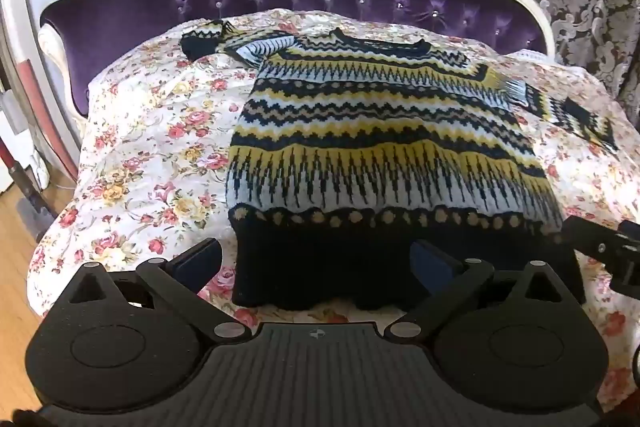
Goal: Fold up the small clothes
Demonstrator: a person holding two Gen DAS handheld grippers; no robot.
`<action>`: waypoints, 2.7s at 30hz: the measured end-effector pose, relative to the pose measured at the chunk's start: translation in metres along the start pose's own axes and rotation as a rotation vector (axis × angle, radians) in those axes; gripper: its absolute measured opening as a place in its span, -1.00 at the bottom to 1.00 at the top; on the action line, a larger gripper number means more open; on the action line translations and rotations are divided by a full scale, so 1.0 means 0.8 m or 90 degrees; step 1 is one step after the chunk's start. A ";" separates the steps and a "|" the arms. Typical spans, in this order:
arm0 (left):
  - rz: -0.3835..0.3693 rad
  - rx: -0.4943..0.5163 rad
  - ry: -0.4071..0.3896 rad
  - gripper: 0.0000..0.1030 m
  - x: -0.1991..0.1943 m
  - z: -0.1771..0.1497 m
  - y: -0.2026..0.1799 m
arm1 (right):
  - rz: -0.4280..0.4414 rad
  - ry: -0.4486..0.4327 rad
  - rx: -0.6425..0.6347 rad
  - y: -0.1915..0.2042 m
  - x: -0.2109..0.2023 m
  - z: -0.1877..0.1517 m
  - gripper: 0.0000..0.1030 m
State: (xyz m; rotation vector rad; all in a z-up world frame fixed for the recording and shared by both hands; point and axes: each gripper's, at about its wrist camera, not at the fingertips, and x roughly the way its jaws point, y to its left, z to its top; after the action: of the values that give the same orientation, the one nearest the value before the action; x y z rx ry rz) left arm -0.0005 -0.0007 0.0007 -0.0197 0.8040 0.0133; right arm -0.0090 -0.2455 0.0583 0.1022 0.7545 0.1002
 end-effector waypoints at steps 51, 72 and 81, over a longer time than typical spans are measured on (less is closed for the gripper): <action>-0.013 0.009 0.050 0.97 0.009 -0.007 -0.008 | 0.007 0.082 0.052 -0.007 0.024 -0.020 0.99; -0.003 0.000 0.062 0.97 0.022 -0.006 0.002 | 0.004 0.104 0.057 -0.008 0.036 -0.019 0.99; -0.003 0.005 0.069 0.97 0.028 -0.003 0.002 | 0.009 0.113 0.055 -0.006 0.042 -0.017 0.99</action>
State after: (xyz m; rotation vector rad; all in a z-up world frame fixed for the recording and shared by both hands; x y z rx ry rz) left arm 0.0134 0.0009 -0.0173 -0.0148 0.9124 0.0048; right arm 0.0061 -0.2451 0.0251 0.1828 0.9357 0.0904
